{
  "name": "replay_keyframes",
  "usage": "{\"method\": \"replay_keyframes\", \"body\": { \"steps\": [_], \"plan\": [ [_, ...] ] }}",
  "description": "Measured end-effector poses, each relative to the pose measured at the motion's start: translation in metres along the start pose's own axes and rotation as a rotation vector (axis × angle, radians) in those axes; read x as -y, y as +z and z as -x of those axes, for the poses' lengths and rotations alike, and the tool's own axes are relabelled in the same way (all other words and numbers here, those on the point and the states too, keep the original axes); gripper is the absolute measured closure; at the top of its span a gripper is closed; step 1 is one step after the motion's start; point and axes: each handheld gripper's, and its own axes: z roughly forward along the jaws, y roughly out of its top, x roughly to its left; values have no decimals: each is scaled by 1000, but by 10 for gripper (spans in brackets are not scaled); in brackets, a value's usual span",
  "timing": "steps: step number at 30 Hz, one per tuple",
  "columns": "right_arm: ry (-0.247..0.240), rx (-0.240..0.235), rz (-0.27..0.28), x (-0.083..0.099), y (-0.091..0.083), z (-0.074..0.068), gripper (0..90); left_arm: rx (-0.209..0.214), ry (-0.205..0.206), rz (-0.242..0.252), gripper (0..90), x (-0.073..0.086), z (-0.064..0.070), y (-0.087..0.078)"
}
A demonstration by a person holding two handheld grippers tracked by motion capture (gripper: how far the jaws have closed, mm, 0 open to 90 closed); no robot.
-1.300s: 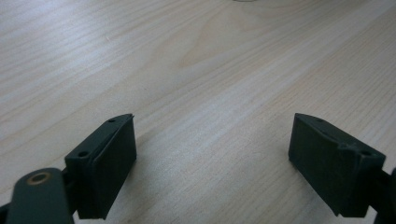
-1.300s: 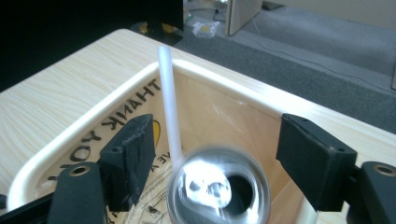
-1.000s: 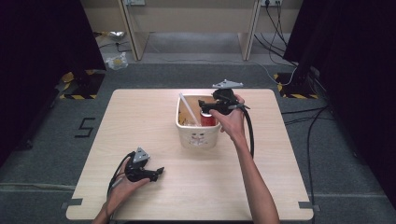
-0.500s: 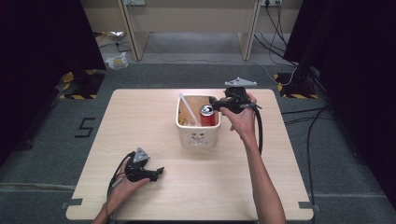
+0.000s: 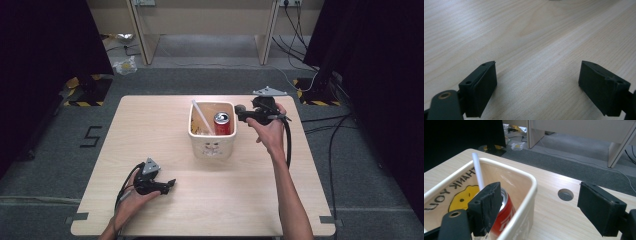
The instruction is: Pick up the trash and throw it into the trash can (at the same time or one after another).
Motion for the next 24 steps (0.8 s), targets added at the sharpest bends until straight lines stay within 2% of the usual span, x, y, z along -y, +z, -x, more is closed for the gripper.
{"method": "replay_keyframes", "body": {
  "steps": [24],
  "plan": [
    [15, 37, -11, 25, -17, 23, 191, 0, 0, 0, 143, 0, 0, 0]
  ]
}}
